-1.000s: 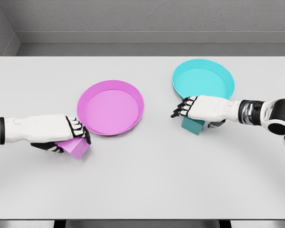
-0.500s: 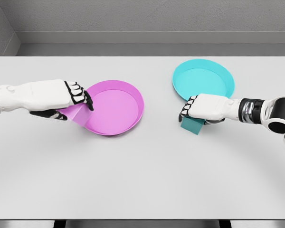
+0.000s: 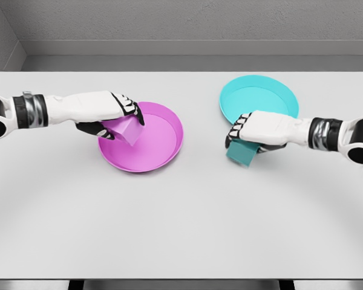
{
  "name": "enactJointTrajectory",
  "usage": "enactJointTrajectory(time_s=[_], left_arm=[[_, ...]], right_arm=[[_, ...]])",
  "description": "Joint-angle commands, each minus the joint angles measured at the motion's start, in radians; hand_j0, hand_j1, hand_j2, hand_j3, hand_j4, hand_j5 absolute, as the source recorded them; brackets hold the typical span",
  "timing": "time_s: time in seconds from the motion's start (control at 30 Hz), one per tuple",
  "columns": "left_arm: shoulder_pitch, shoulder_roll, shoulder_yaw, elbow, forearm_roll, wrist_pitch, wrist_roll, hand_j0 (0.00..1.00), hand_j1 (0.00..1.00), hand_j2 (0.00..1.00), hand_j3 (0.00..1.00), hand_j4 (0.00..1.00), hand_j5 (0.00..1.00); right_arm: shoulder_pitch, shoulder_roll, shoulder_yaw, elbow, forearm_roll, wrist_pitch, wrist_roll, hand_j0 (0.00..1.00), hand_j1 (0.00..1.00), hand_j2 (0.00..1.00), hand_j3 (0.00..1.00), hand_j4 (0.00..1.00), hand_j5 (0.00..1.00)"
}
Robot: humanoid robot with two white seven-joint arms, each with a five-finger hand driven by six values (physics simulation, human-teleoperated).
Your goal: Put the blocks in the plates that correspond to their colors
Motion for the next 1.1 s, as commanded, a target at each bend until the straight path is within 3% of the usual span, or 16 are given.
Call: enactJointTrajectory(time_s=[0.0,0.17,0.37,0.43,0.5,0.53,0.57,0.6,0.63,0.73,0.77,0.87,0.93,1.07], left_arm=[[0.0,-0.014,-0.006,0.028,0.003,0.001,0.001,0.66,0.66,0.66,0.66,0.66,0.66],[0.0,-0.022,-0.006,0.03,0.005,0.001,0.003,0.9,0.9,0.9,0.9,0.9,0.9],[-0.003,-0.022,-0.006,0.03,0.011,0.001,0.004,0.97,0.97,0.97,0.97,0.97,0.97],[-0.008,-0.022,-0.006,0.031,0.013,0.001,0.004,1.0,1.0,1.0,1.0,1.0,1.0],[-0.008,-0.022,-0.006,0.031,0.013,0.001,0.004,1.0,1.0,1.0,1.0,1.0,1.0],[-0.011,-0.022,-0.006,0.031,0.013,0.001,0.004,1.0,1.0,1.0,1.0,1.0,1.0],[-0.014,-0.022,-0.006,0.031,0.013,0.001,0.006,1.0,1.0,1.0,1.0,1.0,1.0],[-0.014,-0.02,-0.004,0.031,0.013,0.001,0.006,1.0,1.0,1.0,1.0,1.0,1.0],[-0.015,-0.017,-0.004,0.031,0.014,0.001,0.006,1.0,1.0,1.0,1.0,1.0,1.0],[-0.015,-0.005,0.003,0.021,0.031,0.001,0.014,1.0,1.0,1.0,1.0,1.0,1.0],[-0.022,0.016,0.013,0.019,0.068,0.001,0.015,1.0,1.0,1.0,1.0,1.0,1.0],[-0.014,0.196,0.076,0.022,0.23,0.001,0.015,1.0,1.0,1.0,1.0,1.0,1.0],[-0.006,0.291,0.083,0.022,0.24,0.001,0.015,1.0,1.0,1.0,1.0,1.0,1.0],[0.038,0.294,0.083,0.027,0.24,0.001,0.015,1.0,1.0,1.0,1.0,1.0,1.0]], right_arm=[[0.0,-0.002,-0.047,0.001,-0.044,0.003,-0.001,0.56,0.56,0.56,0.56,0.56,0.56],[-0.006,-0.002,-0.137,0.084,-0.093,0.003,-0.001,0.56,0.56,0.56,0.56,0.56,0.56],[-0.061,0.007,-0.157,0.185,-0.167,0.003,-0.001,0.56,0.56,0.56,0.56,0.56,0.56],[-0.12,0.059,-0.155,0.283,-0.165,0.003,-0.001,0.56,0.56,0.56,0.56,0.56,0.56],[-0.155,0.089,-0.155,0.335,-0.162,0.003,-0.001,0.56,0.56,0.56,0.56,0.56,0.56],[-0.161,0.096,-0.155,0.346,-0.159,0.003,-0.001,0.73,0.73,0.73,0.73,0.73,0.73],[-0.163,0.096,-0.155,0.345,-0.155,0.003,-0.001,0.76,0.76,0.76,0.76,0.76,0.76],[-0.164,0.101,-0.155,0.346,-0.153,0.003,-0.001,0.95,0.95,0.95,0.95,0.95,0.95],[-0.163,0.101,-0.155,0.346,-0.15,0.003,-0.001,1.0,1.0,1.0,1.0,1.0,1.0],[-0.156,0.099,-0.226,0.381,-0.145,0.003,-0.001,1.0,1.0,1.0,1.0,1.0,1.0],[-0.155,0.096,-0.237,0.381,-0.147,0.003,-0.001,1.0,1.0,1.0,1.0,1.0,1.0],[-0.15,0.092,-0.237,0.383,-0.145,0.003,-0.001,1.0,1.0,1.0,1.0,1.0,1.0],[-0.147,0.085,-0.238,0.383,-0.145,0.003,-0.001,1.0,1.0,1.0,1.0,1.0,1.0],[-0.133,0.064,-0.301,0.44,-0.145,0.003,-0.001,1.0,1.0,1.0,1.0,1.0,1.0]])
